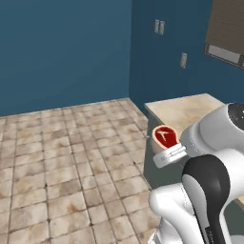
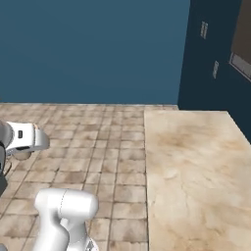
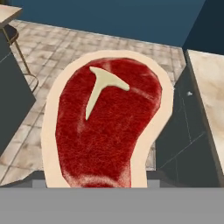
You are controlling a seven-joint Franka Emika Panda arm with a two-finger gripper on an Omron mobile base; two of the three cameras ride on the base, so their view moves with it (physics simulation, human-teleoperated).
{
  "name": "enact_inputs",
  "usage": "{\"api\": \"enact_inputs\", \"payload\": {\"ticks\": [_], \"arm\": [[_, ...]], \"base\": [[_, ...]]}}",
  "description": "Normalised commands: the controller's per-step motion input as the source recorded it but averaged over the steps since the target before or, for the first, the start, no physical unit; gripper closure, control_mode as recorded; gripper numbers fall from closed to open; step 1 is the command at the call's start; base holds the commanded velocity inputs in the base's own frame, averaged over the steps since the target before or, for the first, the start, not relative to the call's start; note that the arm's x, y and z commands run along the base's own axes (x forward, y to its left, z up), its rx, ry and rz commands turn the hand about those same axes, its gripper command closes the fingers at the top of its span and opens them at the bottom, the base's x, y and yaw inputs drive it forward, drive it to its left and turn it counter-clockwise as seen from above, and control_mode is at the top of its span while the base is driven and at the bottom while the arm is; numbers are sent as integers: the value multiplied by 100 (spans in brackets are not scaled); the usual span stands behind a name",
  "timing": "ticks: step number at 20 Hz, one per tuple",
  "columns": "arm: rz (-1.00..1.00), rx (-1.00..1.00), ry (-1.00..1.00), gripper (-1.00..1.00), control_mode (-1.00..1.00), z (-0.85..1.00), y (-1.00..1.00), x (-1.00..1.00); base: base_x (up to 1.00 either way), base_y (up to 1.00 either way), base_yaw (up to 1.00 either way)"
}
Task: Gather the lemon wedge and squash from the fridge and place them on a tray on the dining counter. Then gather the chicken drumstick and steak from the fridge and place them on the other tray.
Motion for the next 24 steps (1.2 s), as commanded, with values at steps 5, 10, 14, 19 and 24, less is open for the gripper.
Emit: {"api": "enact_inputs", "payload": {"ticks": [5,10,14,19,24], "arm": [[0,0,0,100,100,0,0,0],[0,0,0,100,100,0,0,0],[0,0,0,100,100,0,0,0],[0,0,0,100,100,0,0,0],[0,0,0,100,100,0,0,0]], "base": [[100,66,-7],[100,58,-7],[100,53,-1],[100,17,18],[100,0,36]]}}
